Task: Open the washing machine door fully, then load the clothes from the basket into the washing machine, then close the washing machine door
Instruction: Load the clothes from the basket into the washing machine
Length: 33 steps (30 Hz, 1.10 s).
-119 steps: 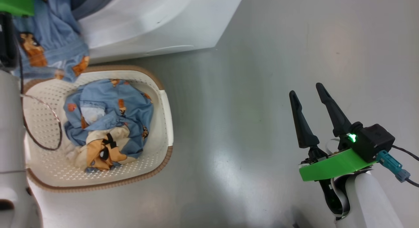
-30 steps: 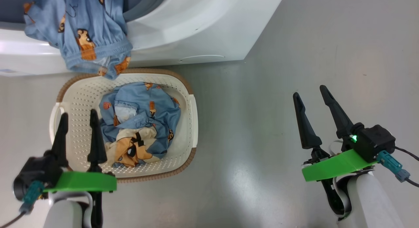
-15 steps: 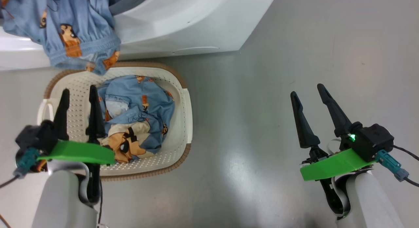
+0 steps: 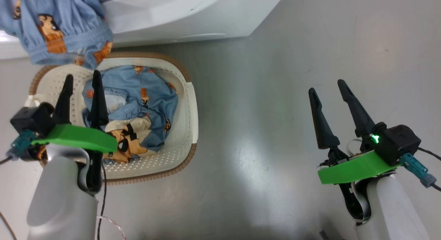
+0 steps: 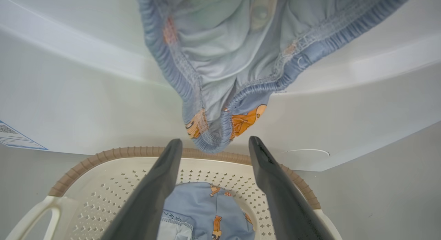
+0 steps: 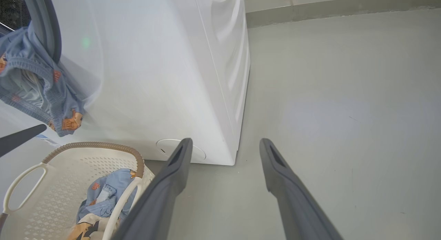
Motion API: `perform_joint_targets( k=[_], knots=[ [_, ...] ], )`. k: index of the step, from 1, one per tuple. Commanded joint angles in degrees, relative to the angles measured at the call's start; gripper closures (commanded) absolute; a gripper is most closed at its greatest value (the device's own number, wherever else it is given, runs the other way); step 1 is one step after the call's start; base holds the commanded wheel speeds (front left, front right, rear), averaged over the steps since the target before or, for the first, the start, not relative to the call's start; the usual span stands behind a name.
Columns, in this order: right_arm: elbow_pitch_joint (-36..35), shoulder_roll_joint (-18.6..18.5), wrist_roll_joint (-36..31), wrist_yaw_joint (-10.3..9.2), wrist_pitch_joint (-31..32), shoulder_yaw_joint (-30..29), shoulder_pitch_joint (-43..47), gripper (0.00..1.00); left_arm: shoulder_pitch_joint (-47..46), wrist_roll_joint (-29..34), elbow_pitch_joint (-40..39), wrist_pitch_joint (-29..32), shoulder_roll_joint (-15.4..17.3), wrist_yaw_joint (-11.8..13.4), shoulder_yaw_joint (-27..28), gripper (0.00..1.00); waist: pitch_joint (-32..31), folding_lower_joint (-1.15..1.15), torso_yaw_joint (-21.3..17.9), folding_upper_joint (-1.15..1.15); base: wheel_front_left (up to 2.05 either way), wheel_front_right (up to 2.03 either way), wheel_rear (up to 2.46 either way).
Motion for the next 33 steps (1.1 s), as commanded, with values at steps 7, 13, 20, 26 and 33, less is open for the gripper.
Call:
perform_joint_targets(
  k=[7,13,20,26,33],
  knots=[
    [-1.8,0.3,-0.4,0.36,-0.7,1.0,0.2,0.0,-2.5,-6.5,0.0,-0.2,4.5,-0.2,-1.8,0.0,2.3,0.0,-0.3,0.0,0.0,0.0,0.0],
    [-1.8,0.3,-0.1,0.36,-0.7,0.8,-0.2,0.0,-4.5,-9.5,-2.6,-0.2,6.7,-0.2,-5.6,0.0,3.1,0.0,-0.3,0.0,0.0,0.0,0.0],
    [-1.5,0.3,0.0,0.36,-0.7,1.2,-0.6,0.0,-6.4,-10.6,-6.8,-0.2,8.0,-0.2,-7.1,0.0,3.3,0.0,-0.2,0.0,0.0,0.0,0.0],
    [-1.0,0.3,0.2,0.36,-0.7,1.5,-0.8,0.0,-7.0,-9.2,-9.2,-0.2,7.7,-0.2,-5.9,0.0,3.0,0.0,-0.4,0.0,0.0,0.0,0.0],
    [-0.2,0.3,0.8,0.36,-0.7,1.7,-0.7,0.0,-4.7,-6.8,-12.5,-0.2,6.8,-0.2,-4.7,1.0,1.5,0.0,-0.4,0.0,0.0,0.0,0.0]
  ],
)
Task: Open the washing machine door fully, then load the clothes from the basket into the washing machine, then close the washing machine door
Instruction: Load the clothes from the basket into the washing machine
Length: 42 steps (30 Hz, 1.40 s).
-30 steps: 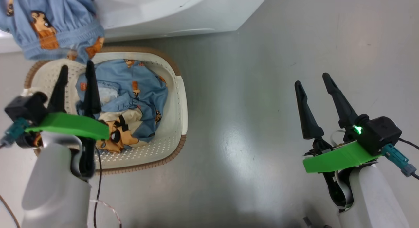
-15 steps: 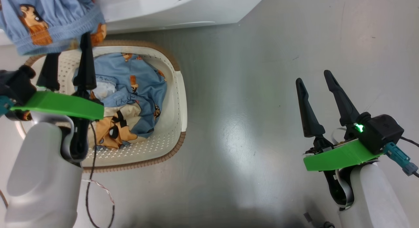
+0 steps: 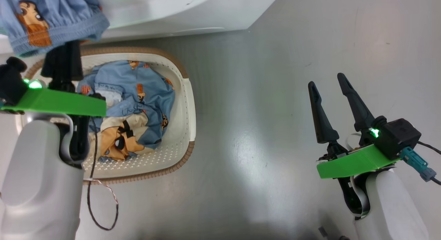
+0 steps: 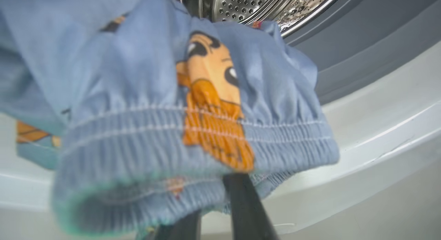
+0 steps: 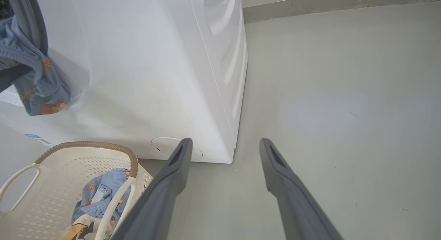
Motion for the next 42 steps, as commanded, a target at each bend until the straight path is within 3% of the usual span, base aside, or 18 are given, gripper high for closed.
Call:
perform_joint_targets(
  k=[1,11,20,32,42],
  knots=[
    [-0.9,0.4,0.3,0.36,-0.7,1.6,1.1,0.0,2.3,0.7,-2.0,-0.3,1.9,-0.2,1.8,1.0,-0.8,0.0,0.1,0.0,0.0,0.0,0.0],
    [0.3,0.4,1.0,0.36,-0.7,2.3,1.5,0.0,7.1,3.7,-9.5,-0.3,1.3,-0.2,3.4,1.0,-4.5,0.0,0.6,0.0,0.0,0.0,0.0],
    [0.8,0.4,1.5,0.36,-0.7,2.8,1.7,0.0,4.9,7.1,-14.1,-0.3,3.9,-0.2,4.2,1.0,-5.8,0.0,0.4,0.0,0.0,0.0,0.0],
    [0.5,0.4,2.5,0.36,-0.7,3.0,1.6,0.0,-10.6,10.3,-2.7,0.8,8.9,-0.2,3.5,1.0,-4.6,0.0,-1.6,0.0,0.0,0.0,0.0],
    [0.1,0.4,3.3,0.36,-0.7,3.0,1.1,0.0,-22.5,8.3,8.5,3.7,9.9,-0.2,1.8,1.0,-1.3,0.0,-2.8,0.0,0.0,0.0,0.0]
  ],
)
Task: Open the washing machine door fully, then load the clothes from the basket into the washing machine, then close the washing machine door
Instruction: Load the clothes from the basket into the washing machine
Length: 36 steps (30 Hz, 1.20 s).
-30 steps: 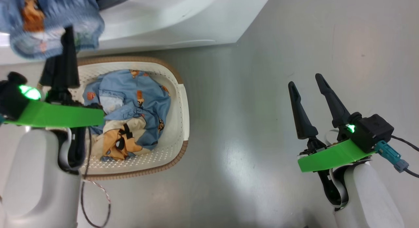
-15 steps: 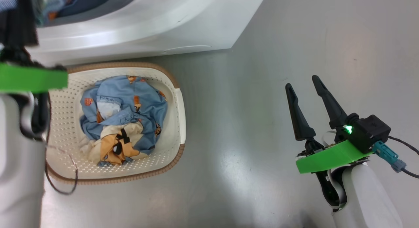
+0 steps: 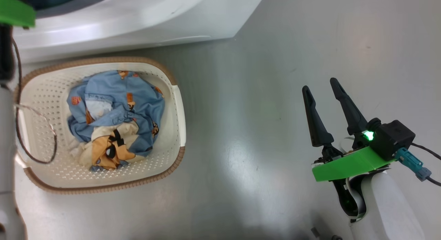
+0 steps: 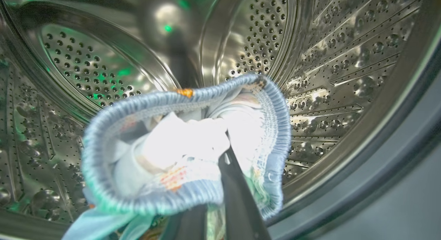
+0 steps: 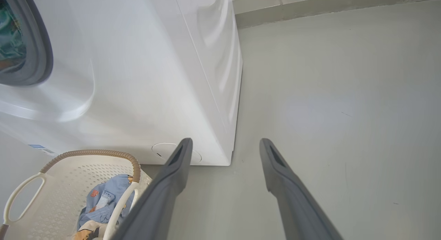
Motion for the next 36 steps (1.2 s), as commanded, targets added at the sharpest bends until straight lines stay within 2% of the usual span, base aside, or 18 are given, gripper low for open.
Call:
perform_joint_targets(
  k=[1,15,21,25,33,36],
  knots=[
    [-1.4,0.4,0.2,0.36,-0.7,1.6,1.1,0.0,-2.1,-0.7,0.2,0.5,3.0,-0.2,0.9,1.0,1.3,0.0,-0.4,0.0,0.0,0.0,0.0],
    [-2.3,0.4,1.0,0.36,-0.7,2.7,0.6,0.0,-14.9,-2.6,12.9,0.8,4.6,-0.2,-2.3,1.0,6.4,0.0,-1.6,0.0,0.0,0.0,0.0],
    [-2.3,0.4,1.3,0.36,-0.7,3.3,0.8,0.0,-18.3,-1.8,15.3,-1.4,5.8,-0.1,-2.9,1.0,7.0,0.0,-2.3,0.0,0.0,0.0,0.0],
    [-2.4,0.4,1.6,0.36,-0.7,3.8,0.7,0.0,-21.1,1.6,12.5,-3.5,7.0,0.4,-3.7,1.0,7.7,0.0,-3.0,0.0,0.0,0.0,0.0],
    [-2.3,0.4,2.2,0.36,-0.7,4.7,0.3,0.0,-19.4,8.3,-5.5,-3.6,7.6,0.6,-0.4,1.0,8.8,0.0,-4.3,0.0,0.0,0.0,0.0],
    [-2.2,0.4,2.3,0.36,-0.7,4.7,0.1,0.0,-17.9,8.6,-5.6,-3.7,7.4,0.3,0.4,1.0,8.9,0.0,-4.4,0.0,0.0,0.0,0.0]
  ],
)
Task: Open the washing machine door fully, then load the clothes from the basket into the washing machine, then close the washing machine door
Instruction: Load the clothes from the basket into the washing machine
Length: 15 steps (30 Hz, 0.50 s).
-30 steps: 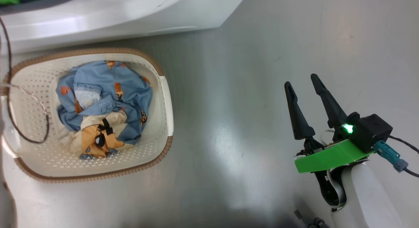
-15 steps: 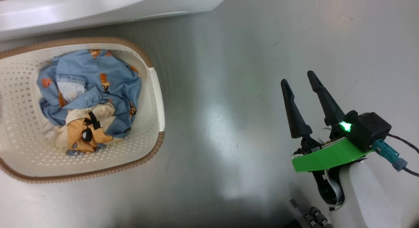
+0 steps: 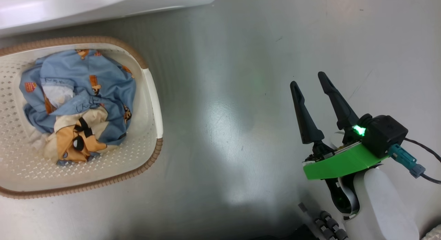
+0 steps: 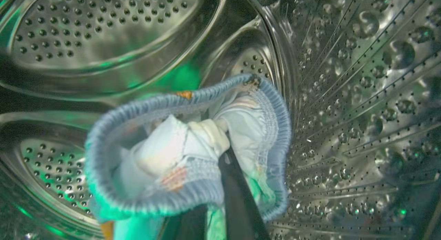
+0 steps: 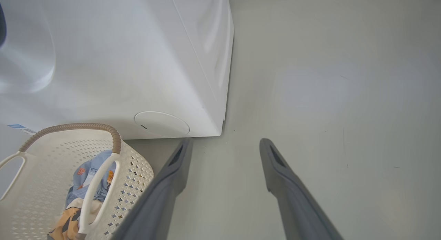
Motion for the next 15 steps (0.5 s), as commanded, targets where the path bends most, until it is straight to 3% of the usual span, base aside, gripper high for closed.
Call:
perform_joint_targets(
  k=[1,15],
  knots=[
    [-0.9,0.4,1.0,0.36,-0.7,1.6,1.3,0.0,1.9,0.6,-0.8,-0.2,2.9,-0.3,1.1,1.0,-0.1,0.0,0.0,0.0,0.0,0.0,0.0],
    [0.3,0.4,1.0,0.36,-0.7,2.0,2.0,0.0,-1.4,-3.7,21.2,0.9,1.3,-0.6,-1.1,1.0,-2.3,0.0,0.1,0.0,0.0,0.0,0.0]
  ],
)
